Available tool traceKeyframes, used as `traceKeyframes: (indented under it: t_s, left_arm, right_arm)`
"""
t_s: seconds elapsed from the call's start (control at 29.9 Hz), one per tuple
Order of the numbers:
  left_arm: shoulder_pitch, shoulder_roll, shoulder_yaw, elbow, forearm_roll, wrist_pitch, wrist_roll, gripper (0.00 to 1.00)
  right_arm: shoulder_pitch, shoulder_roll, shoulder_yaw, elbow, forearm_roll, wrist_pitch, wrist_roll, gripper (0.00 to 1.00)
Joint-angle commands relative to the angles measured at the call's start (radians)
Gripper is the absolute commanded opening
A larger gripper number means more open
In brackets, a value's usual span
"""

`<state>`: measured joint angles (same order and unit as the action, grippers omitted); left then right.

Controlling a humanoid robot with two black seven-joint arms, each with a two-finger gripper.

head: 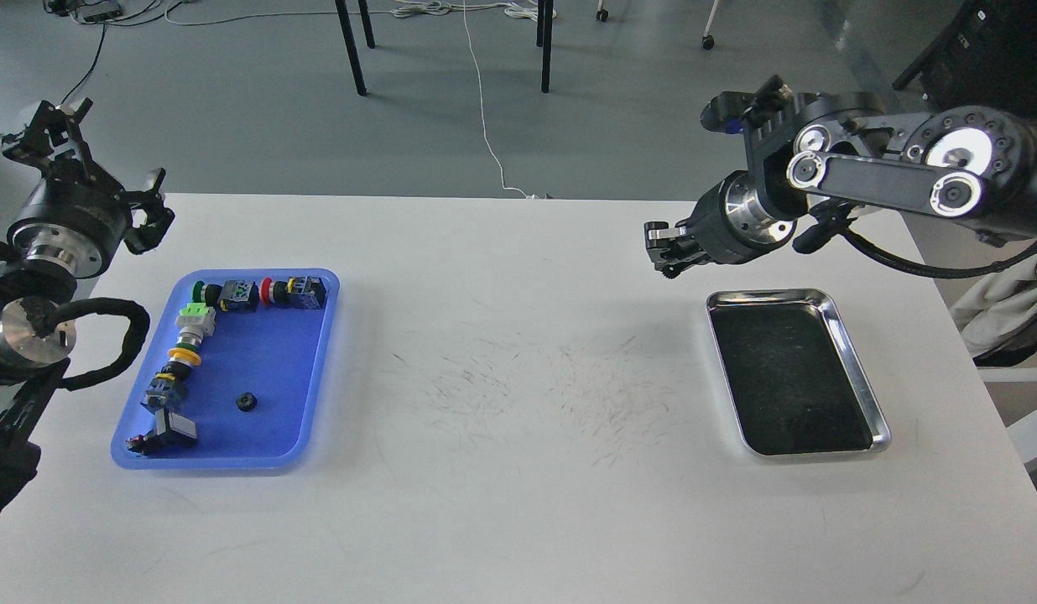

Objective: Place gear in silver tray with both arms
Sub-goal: 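Lift the gear and move it over the silver tray, then lower the gear into the silver tray and open the right gripper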

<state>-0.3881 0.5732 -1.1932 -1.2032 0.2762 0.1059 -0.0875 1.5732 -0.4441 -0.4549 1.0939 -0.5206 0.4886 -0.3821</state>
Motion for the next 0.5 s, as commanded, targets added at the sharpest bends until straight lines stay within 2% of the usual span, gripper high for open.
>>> traceKeyframes:
  t_s: [0.0,0.17,0.47]
  left_arm:
    - [0.001,-0.004,0.001,0.001,0.000,0.000,0.000,0.98]
    - [0.001,-0.004,0.006,0.001,0.000,0.000,0.000,0.98]
    - [0.001,-0.004,0.004,0.001,0.000,0.000,0.000,0.98]
  right_arm:
    - [-0.123,-0.015,0.008,-0.107,-0.096,0.000,0.002,0.01]
    - [-0.249,0.019,0.054,-0.288,-0.110,0.000,0.022,0.01]
    - [-0.300,0.067,0.056,-0.307,-0.122,0.000,0.022,0.02]
